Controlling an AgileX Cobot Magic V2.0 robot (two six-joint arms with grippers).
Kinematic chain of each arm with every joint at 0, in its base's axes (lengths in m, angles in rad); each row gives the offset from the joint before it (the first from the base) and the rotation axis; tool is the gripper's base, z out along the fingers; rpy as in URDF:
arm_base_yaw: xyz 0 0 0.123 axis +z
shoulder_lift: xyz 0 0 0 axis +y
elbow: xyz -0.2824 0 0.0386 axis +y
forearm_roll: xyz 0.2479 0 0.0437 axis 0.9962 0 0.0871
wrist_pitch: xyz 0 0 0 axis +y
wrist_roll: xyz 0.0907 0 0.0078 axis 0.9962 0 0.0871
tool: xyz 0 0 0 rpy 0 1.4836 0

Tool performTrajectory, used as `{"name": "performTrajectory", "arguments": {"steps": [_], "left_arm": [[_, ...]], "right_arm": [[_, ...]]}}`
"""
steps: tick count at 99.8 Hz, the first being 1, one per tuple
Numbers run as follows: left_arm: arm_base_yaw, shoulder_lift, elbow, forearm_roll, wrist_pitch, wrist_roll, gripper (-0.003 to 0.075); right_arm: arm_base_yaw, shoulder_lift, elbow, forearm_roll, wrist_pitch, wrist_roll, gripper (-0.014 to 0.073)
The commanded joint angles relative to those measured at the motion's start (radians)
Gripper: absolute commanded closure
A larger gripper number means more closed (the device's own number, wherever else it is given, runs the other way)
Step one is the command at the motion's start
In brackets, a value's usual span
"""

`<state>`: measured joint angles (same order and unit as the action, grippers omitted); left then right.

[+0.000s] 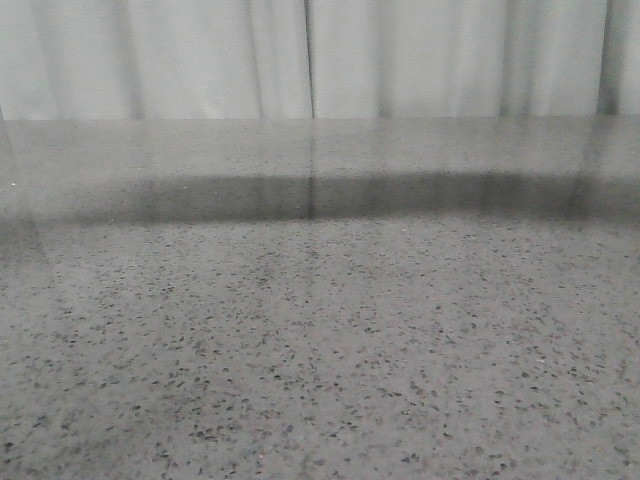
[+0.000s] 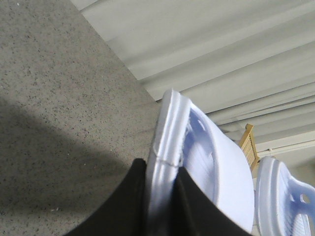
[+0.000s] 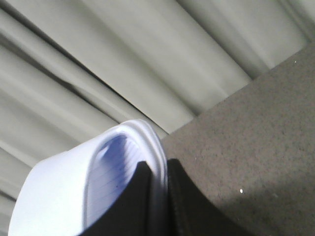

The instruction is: Insert blue slippers together front up

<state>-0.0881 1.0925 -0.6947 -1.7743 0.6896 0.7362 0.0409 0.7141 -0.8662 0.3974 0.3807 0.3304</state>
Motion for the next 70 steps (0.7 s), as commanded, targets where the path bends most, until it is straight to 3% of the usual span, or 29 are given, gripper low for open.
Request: {"name": "performTrajectory", "arguments": {"steps": [1,39,70], "left_arm": [[-0.002,-0.02,-0.026,-0.059,0.06,-0.002,0.0704],[-0.002,-0.02,-0.026,-0.061,0.182,-0.036,0.0704],[-0.002,-0.02,-0.026,-0.061,0.262,-0.062,0.0704]], "right_arm": [[-0.004,0.0,-0.069,-0.005,0.034,-0.025,0.0701],[-0.004,0.055,-0.073,0.029,0.124,-0.046,0.0701],[-0.004,0.129,-0.073,0.366,0.15,-0.33,0.0701]]}}
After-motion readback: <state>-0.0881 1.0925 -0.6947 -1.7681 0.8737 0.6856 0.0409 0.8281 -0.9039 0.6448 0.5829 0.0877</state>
